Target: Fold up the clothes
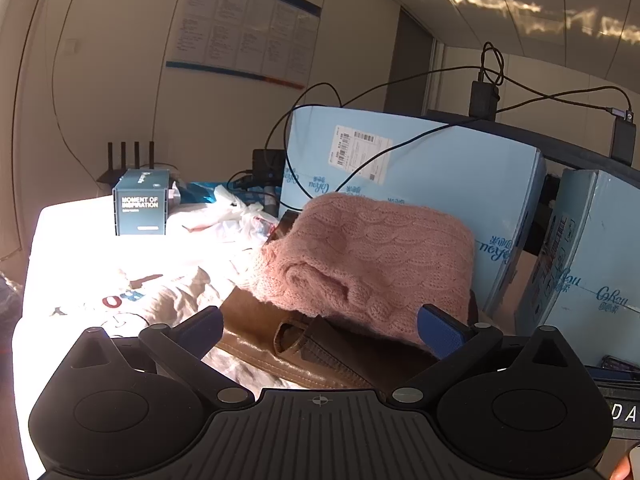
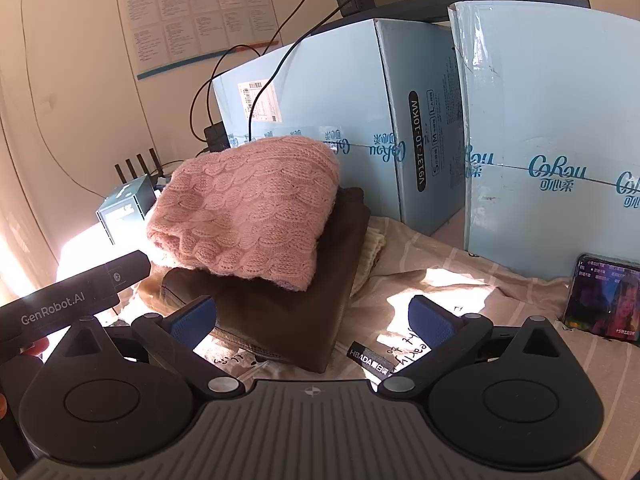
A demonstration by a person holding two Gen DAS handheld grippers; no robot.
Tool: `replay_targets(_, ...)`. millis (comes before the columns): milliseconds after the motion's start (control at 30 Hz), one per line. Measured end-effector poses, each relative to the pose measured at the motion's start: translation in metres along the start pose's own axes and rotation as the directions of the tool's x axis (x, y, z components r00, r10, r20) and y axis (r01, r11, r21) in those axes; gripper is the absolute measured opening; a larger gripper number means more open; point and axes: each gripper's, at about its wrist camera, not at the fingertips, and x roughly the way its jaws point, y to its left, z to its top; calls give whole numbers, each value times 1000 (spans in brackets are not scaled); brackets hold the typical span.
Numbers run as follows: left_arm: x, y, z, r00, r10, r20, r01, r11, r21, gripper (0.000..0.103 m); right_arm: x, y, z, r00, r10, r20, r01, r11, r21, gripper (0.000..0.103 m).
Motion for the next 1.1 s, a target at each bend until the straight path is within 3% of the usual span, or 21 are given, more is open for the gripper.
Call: replay_targets(1100, 1, 0, 0, 1000, -10, -4, 10, 1000, -7, 103, 1, 0, 0, 1000, 0, -6, 0, 1000, -6, 103)
